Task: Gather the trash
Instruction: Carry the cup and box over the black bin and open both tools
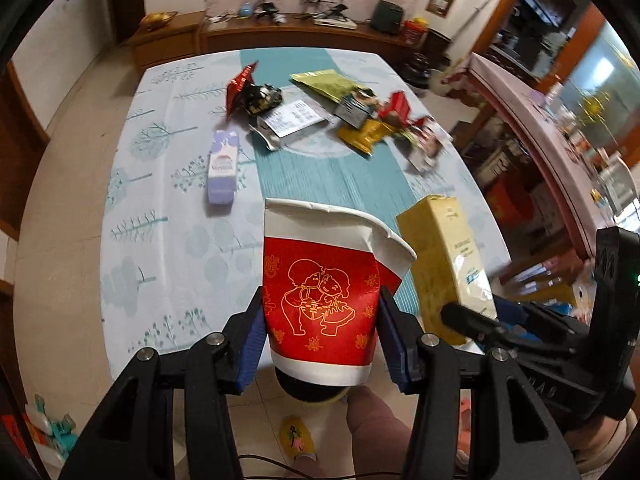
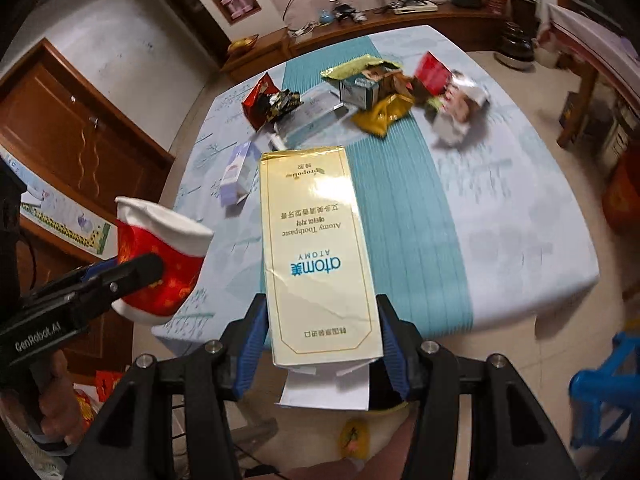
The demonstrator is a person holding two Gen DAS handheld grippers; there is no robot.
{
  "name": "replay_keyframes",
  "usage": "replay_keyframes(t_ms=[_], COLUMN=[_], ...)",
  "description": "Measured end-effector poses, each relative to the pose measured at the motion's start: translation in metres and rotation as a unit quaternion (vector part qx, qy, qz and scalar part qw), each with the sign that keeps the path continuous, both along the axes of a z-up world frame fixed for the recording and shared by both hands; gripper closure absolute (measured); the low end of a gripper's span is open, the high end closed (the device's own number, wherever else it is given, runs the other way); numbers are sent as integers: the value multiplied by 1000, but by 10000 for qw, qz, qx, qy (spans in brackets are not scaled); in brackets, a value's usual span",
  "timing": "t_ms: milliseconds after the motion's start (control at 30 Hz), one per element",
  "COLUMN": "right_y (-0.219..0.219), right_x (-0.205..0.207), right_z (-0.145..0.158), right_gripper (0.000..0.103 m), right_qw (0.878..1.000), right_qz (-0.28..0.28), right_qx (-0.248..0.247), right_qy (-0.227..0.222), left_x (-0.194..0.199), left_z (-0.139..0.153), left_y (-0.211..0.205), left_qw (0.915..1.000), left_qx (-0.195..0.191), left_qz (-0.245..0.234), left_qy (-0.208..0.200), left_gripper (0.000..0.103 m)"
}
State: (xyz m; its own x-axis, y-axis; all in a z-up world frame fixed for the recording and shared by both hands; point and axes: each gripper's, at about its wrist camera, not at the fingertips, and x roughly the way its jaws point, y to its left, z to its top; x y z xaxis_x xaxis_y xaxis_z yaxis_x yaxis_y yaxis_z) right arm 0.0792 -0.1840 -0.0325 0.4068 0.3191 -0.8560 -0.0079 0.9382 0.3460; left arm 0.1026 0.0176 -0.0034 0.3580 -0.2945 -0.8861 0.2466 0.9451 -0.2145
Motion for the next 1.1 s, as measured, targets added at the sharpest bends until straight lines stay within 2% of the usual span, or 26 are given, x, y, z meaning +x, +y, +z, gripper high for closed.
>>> replay_keyframes(t_ms=[200, 433, 600, 800, 1100], right_y=[14, 17, 3, -14, -34], right_x=[-58, -105, -129, -148, -151], right_z=[-8, -14, -36, -87, -209], right_gripper=[51, 51, 51, 51, 51], right_qw=[9996, 9990, 9973, 9927, 9821], right_qz=[-211, -179, -276, -391, -633], right_qx=[50, -130, -51, 231, 422], right_qy=[206, 390, 677, 1117, 1725], left_x=[-43, -78, -101, -124, -126], left_z=[-11, -26, -49, -102, -217], left_y=[3, -7, -23, -48, -74], left_qw=[9995, 9992, 9988, 9968, 9932], left_qx=[-36, -36, 174, 514, 733], left_qz=[-256, -328, -323, -364, -205], left_qy=[155, 244, 325, 492, 884], left_gripper=[54, 54, 54, 53, 53])
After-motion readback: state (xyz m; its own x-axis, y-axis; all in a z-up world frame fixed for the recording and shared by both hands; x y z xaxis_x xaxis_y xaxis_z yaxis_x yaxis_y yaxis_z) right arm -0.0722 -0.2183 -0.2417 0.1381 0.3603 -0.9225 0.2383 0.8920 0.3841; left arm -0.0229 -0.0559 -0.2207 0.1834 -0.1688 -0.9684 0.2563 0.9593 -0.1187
